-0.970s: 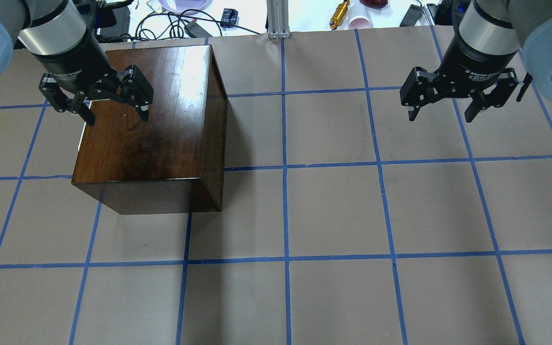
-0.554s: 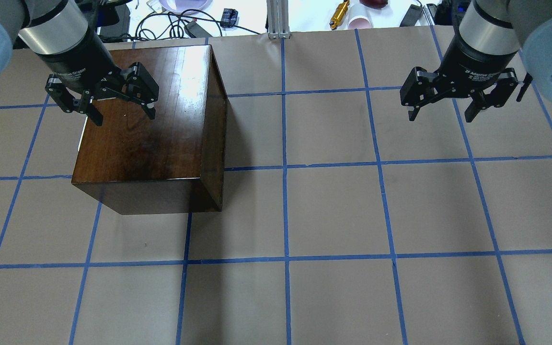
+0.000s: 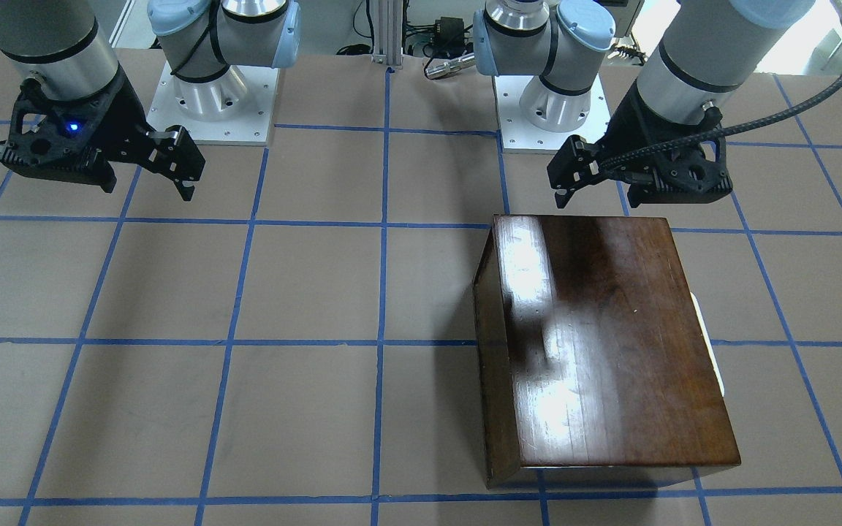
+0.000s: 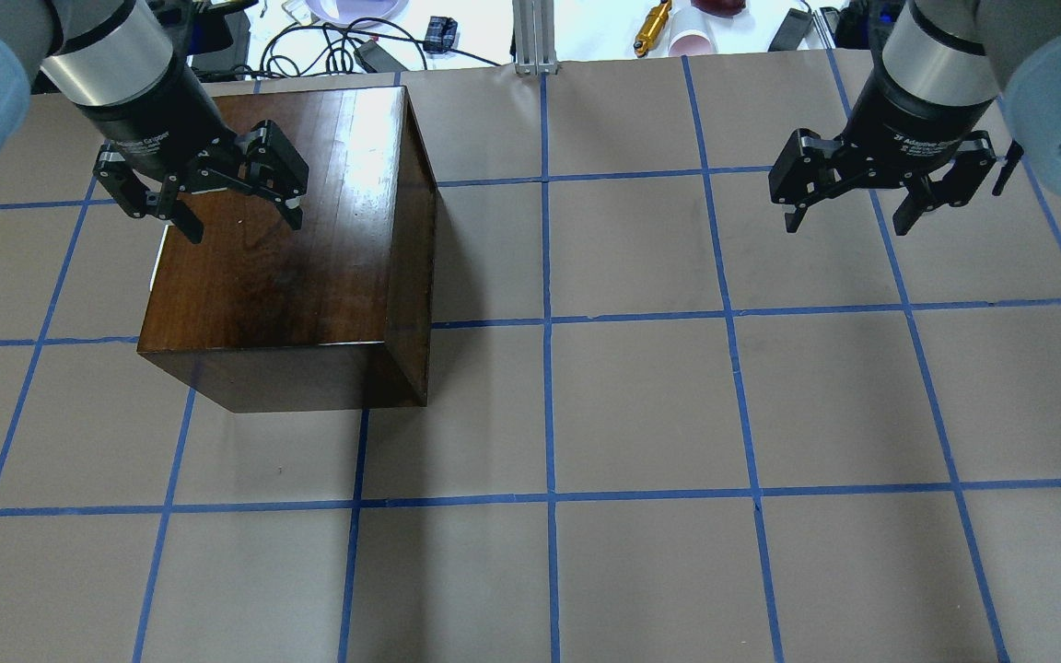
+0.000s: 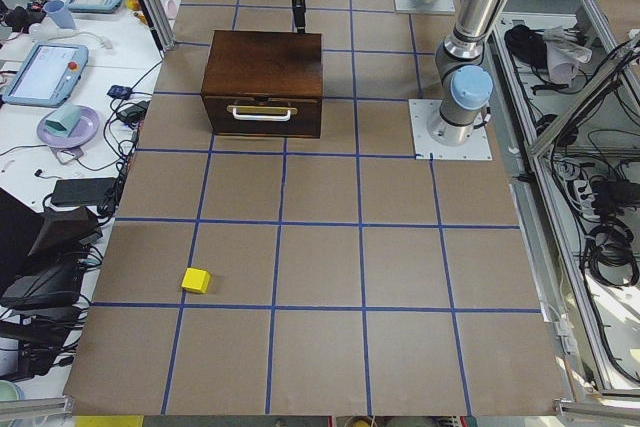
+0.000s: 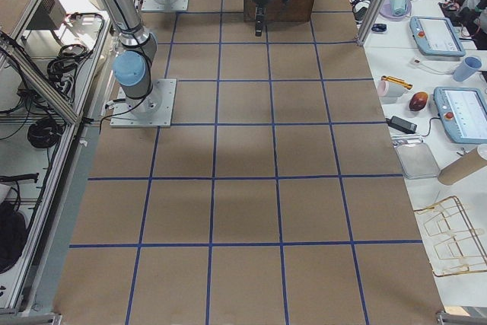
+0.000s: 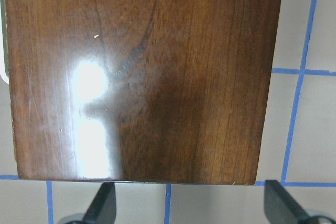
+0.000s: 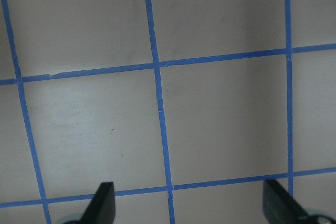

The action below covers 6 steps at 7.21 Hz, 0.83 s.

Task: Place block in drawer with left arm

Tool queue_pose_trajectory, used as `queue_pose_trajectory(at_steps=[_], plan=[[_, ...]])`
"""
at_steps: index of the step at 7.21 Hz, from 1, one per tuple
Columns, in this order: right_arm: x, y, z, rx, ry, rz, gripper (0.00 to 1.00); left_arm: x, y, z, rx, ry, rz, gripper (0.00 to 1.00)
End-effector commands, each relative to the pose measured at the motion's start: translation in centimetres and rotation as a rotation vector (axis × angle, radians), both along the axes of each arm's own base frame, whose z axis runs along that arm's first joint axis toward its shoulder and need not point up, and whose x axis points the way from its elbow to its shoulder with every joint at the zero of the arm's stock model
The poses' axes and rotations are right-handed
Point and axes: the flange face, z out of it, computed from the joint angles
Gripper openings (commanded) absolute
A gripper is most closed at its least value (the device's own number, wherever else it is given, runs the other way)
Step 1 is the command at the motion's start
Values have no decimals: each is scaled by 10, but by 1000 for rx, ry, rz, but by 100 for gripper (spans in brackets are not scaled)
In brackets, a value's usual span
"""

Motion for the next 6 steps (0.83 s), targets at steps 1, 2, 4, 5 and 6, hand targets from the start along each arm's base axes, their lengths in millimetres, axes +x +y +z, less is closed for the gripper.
queue_pose_trajectory(at_steps=[1,2,4,5,6], plan=[[0,0,0,0,0,0,100,9,-5,-2,-4,-36,0,100],[0,0,0,0,0,0,100,13,-6,-4,-8,-84,-4,100],[0,0,0,0,0,0,100,13,-7,-3,-15,-82,-4,100],[0,0,0,0,0,0,100,13,-8,-4,-15,-79,-2,100],[0,0,0,0,0,0,100,12,-8,-4,-15,-74,-2,100]])
